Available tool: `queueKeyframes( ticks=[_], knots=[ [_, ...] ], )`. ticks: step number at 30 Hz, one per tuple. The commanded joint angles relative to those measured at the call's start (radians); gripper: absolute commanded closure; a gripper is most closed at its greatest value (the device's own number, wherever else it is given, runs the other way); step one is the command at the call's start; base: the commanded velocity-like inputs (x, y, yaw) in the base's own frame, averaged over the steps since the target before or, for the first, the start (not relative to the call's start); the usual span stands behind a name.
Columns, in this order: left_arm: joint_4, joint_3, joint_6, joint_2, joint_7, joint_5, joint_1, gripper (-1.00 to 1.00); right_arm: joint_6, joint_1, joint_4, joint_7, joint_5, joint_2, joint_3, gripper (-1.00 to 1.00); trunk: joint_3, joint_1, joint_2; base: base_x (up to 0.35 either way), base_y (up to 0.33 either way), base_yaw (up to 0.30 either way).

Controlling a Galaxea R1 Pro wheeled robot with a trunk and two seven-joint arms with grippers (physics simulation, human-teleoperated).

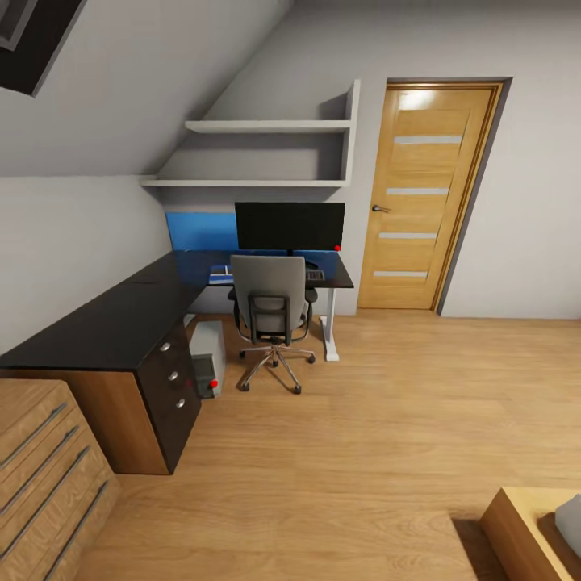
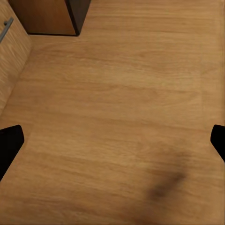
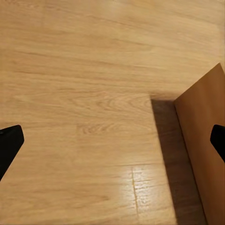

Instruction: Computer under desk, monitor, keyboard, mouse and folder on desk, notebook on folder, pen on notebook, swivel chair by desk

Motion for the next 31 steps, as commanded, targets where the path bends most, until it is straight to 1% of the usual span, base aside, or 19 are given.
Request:
queueKeyframes(
  ticks=[1, 15, 20, 21, 22, 24, 25, 26, 27, 28, 30, 31],
  knots=[
    [0.0, -0.009, -0.003, 0.0, 0.004, 0.006, 0.0, -1.0, -0.004, -0.001, 0.002, -0.001, -0.008, 0.0, 0.009, -1.0, -0.001, 0.0, -0.001, 0.0, 0.0, 0.0],
    [0.0, -0.009, 0.001, -0.002, 0.005, 0.005, 0.004, -1.0, -0.004, -0.001, 0.002, -0.001, -0.008, 0.0, 0.009, -1.0, -0.001, 0.0, -0.001, 0.0, 0.0, 0.0],
    [0.0, -0.009, 0.048, -0.004, 0.004, 0.005, 0.004, -1.0, -0.004, -0.001, 0.002, -0.001, -0.008, 0.0, 0.009, -1.0, -0.001, 0.0, -0.001, 0.0, 0.0, 0.0],
    [0.0, -0.009, 0.064, -0.004, 0.004, 0.005, 0.004, -1.0, -0.004, -0.001, 0.002, -0.001, -0.008, 0.0, 0.009, -1.0, -0.001, 0.0, -0.001, 0.0, 0.0, 0.0],
    [0.0, -0.009, 0.105, -0.005, 0.004, 0.005, 0.004, -1.0, -0.004, -0.001, 0.002, -0.001, -0.008, 0.0, 0.009, -1.0, -0.001, 0.0, -0.001, 0.0, 0.0, 0.0],
    [0.0, -0.009, 0.154, -0.005, 0.004, 0.004, 0.004, -1.0, -0.004, -0.001, 0.002, -0.001, -0.008, 0.0, 0.009, -1.0, -0.001, 0.0, -0.001, 0.0, 0.0, 0.0],
    [0.0, -0.009, 0.208, -0.006, 0.004, 0.004, 0.004, -1.0, -0.004, -0.001, 0.002, -0.001, -0.008, 0.0, 0.009, -1.0, -0.001, 0.0, -0.001, 0.0, 0.0, 0.0],
    [-0.001, -0.009, 0.236, -0.006, 0.004, 0.004, 0.004, -1.0, -0.004, -0.001, 0.002, -0.001, -0.008, 0.0, 0.009, -1.0, -0.001, 0.0, -0.001, 0.0, 0.0, 0.0],
    [-0.001, -0.01, 0.291, -0.007, 0.004, 0.004, 0.004, -1.0, -0.004, -0.001, 0.002, -0.001, -0.008, 0.0, 0.009, -1.0, -0.001, 0.0, -0.001, 0.0, 0.0, 0.0],
    [-0.001, -0.01, 0.316, -0.008, 0.004, 0.004, 0.004, -1.0, -0.004, -0.001, 0.002, -0.001, -0.008, 0.0, 0.009, -1.0, -0.001, 0.0, -0.001, 0.0, 0.0, 0.0],
    [-0.001, -0.012, 0.405, -0.01, 0.004, 0.003, 0.004, -1.0, -0.004, -0.001, 0.002, -0.001, -0.008, 0.0, 0.009, -1.0, -0.001, 0.0, -0.001, 0.0, 0.0, 0.0],
    [-0.001, -0.013, 0.421, -0.011, 0.004, 0.003, 0.004, -1.0, -0.004, -0.001, 0.002, -0.001, -0.008, 0.0, 0.009, -1.0, -0.001, 0.0, -0.001, 0.0, 0.0, 0.0]
  ],
)
